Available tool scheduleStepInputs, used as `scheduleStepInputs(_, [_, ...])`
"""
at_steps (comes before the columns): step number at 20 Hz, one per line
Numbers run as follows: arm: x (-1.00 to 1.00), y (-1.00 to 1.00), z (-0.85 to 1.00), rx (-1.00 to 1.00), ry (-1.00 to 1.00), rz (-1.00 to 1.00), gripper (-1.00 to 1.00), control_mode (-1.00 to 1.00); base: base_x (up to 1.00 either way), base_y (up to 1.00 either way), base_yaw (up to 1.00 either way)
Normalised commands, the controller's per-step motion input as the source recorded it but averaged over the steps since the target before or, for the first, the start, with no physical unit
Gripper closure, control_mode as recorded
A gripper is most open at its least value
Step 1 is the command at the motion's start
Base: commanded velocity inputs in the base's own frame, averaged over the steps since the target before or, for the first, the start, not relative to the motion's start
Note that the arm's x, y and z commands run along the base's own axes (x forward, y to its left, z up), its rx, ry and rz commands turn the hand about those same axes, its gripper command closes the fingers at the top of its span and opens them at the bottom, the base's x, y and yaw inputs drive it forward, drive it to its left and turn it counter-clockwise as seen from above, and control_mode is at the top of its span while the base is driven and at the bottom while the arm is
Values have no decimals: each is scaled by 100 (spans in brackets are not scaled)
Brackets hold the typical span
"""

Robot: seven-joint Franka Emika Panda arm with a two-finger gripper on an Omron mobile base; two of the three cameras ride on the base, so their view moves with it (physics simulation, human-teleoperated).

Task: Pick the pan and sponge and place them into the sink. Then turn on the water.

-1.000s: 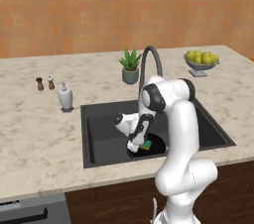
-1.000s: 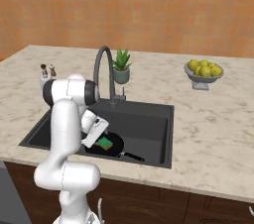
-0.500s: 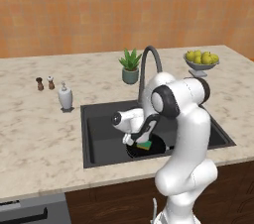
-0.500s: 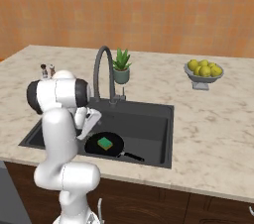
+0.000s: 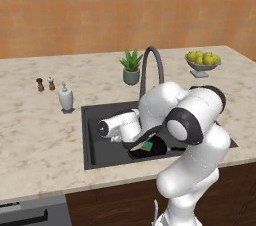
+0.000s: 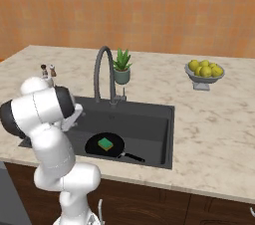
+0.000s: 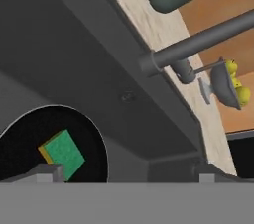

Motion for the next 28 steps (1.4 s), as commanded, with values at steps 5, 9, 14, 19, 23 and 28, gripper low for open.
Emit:
scheduleStepInputs(5, [-49, 36, 100, 0, -23, 0, -100, -100, 0, 0, 0])
scheduleStepInputs(9, [-46, 19, 100, 0, -19, 0, -100, -100, 0, 0, 0])
scheduleStepInputs(14, [-43, 12, 100, 0, -12, 0, -100, -100, 0, 0, 0])
scheduleStepInputs(19, [-53, -5, 82, 6, -18, 0, -100, -100, 0, 0, 0])
scheduleStepInputs(23, [-55, -41, 39, 22, -30, 0, -100, -100, 0, 0, 0])
scheduleStepInputs(28, [-28, -71, 46, 29, -20, 3, -100, -100, 0, 0, 0])
